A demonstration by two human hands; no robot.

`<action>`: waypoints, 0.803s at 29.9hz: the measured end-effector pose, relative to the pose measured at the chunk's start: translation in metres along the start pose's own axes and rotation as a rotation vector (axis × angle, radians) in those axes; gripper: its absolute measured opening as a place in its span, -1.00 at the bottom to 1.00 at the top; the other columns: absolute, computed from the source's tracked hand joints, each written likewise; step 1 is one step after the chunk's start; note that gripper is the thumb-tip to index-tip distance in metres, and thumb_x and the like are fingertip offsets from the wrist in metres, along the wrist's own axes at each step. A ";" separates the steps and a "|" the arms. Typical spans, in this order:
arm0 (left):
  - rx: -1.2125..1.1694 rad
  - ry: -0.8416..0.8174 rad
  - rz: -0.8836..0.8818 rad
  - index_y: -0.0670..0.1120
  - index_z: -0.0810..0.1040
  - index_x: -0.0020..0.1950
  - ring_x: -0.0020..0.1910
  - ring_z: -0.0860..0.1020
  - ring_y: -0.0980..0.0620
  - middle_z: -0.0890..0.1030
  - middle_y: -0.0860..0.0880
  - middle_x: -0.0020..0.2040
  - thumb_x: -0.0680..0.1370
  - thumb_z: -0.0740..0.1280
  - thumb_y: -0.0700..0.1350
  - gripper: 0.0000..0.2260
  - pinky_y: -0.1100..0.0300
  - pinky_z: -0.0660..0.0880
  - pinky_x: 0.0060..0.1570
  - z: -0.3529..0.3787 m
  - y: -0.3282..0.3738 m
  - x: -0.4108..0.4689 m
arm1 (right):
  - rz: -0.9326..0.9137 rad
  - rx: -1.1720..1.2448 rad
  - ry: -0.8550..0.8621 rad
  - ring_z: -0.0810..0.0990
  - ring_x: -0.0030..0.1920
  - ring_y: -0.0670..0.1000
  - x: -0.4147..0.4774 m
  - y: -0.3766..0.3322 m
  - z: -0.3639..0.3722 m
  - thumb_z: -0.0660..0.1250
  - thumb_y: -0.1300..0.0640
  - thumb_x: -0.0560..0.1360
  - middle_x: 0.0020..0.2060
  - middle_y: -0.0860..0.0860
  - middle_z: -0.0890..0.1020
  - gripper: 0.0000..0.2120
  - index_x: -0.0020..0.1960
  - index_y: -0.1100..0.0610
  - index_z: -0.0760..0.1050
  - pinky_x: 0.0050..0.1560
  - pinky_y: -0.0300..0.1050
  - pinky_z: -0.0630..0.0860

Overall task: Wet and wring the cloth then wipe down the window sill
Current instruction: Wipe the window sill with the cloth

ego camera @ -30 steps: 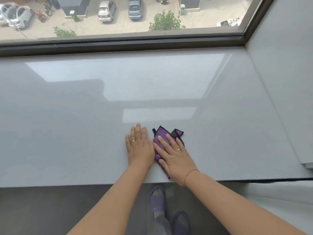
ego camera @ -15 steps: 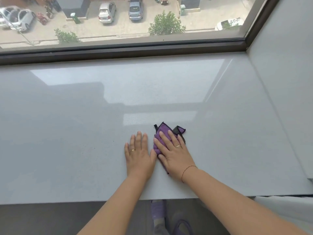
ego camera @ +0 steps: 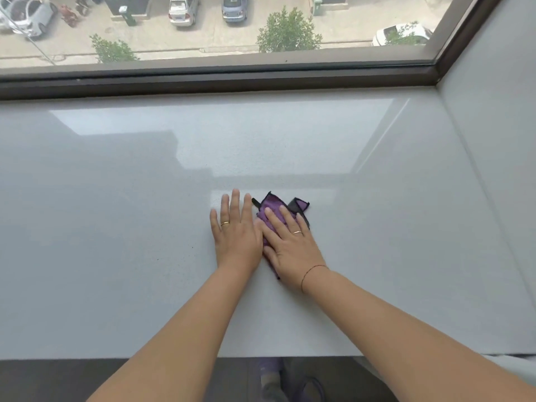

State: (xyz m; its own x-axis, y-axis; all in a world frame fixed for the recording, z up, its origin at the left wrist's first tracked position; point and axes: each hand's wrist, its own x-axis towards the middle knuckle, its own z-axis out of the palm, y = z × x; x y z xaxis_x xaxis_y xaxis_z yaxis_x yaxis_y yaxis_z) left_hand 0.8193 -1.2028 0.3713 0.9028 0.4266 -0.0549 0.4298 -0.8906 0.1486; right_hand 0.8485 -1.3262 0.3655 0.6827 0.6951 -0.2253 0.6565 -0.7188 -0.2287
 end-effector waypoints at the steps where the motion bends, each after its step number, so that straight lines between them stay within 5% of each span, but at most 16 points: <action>1: 0.007 -0.011 0.003 0.00 -0.09 0.56 0.54 -0.19 -0.02 -0.14 -0.02 0.58 0.64 -0.04 0.07 -0.49 -0.02 -0.30 0.44 0.001 -0.001 0.004 | -0.021 -0.026 0.006 -0.28 0.52 0.01 0.004 0.013 -0.004 -0.10 -0.14 0.61 0.54 -0.10 -0.18 -0.47 0.53 -0.12 -0.17 0.44 -0.01 -0.41; 9: 0.022 -0.121 0.073 0.03 -0.38 0.48 0.51 -0.34 -0.01 -0.32 0.01 0.54 0.57 -0.21 0.24 -0.41 -0.03 -0.38 0.44 0.015 -0.014 0.013 | 0.599 0.054 0.106 -0.22 0.53 0.06 0.047 0.088 -0.032 -0.07 -0.12 0.61 0.55 -0.06 -0.15 -0.46 0.54 -0.10 -0.13 0.49 0.09 -0.27; 11: 0.017 -0.097 0.069 0.03 -0.38 0.47 0.51 -0.32 -0.01 -0.30 0.01 0.55 0.57 -0.20 0.24 -0.41 -0.04 -0.36 0.44 0.017 -0.014 0.013 | 0.541 0.040 0.117 -0.25 0.53 0.09 0.054 0.060 -0.025 -0.07 -0.10 0.61 0.55 -0.05 -0.17 -0.46 0.54 -0.09 -0.15 0.46 0.10 -0.31; 16: 0.029 -0.105 0.073 0.04 -0.38 0.47 0.52 -0.30 -0.03 -0.30 0.00 0.54 0.56 -0.20 0.26 -0.40 -0.05 -0.37 0.43 0.017 -0.011 0.013 | 0.021 -0.063 0.016 -0.26 0.53 0.01 0.056 0.047 -0.023 -0.09 -0.10 0.62 0.54 -0.10 -0.17 -0.48 0.53 -0.13 -0.17 0.45 -0.01 -0.36; 20: 0.027 -0.132 0.074 0.03 -0.44 0.45 0.49 -0.38 -0.02 -0.37 0.00 0.52 0.52 -0.31 0.25 -0.40 -0.04 -0.42 0.40 0.015 -0.010 0.011 | 0.354 -0.028 0.034 -0.23 0.53 0.00 0.068 0.100 -0.042 -0.09 -0.10 0.62 0.55 -0.10 -0.17 -0.48 0.53 -0.12 -0.16 0.49 0.01 -0.27; 24: 0.022 -0.130 0.062 0.02 -0.45 0.44 0.49 -0.38 -0.03 -0.42 0.01 0.48 0.51 -0.32 0.25 -0.41 -0.05 -0.43 0.41 0.016 -0.010 0.012 | 0.578 0.037 0.083 -0.24 0.53 0.08 0.088 0.068 -0.040 -0.07 -0.08 0.62 0.55 -0.05 -0.17 -0.47 0.54 -0.08 -0.15 0.47 0.10 -0.29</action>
State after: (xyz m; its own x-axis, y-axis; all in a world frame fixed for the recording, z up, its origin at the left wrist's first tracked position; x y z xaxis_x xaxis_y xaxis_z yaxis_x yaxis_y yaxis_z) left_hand 0.8262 -1.1907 0.3536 0.9214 0.3479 -0.1735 0.3720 -0.9185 0.1341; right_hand 0.9657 -1.3142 0.3685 0.9506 0.1862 -0.2484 0.1595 -0.9794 -0.1237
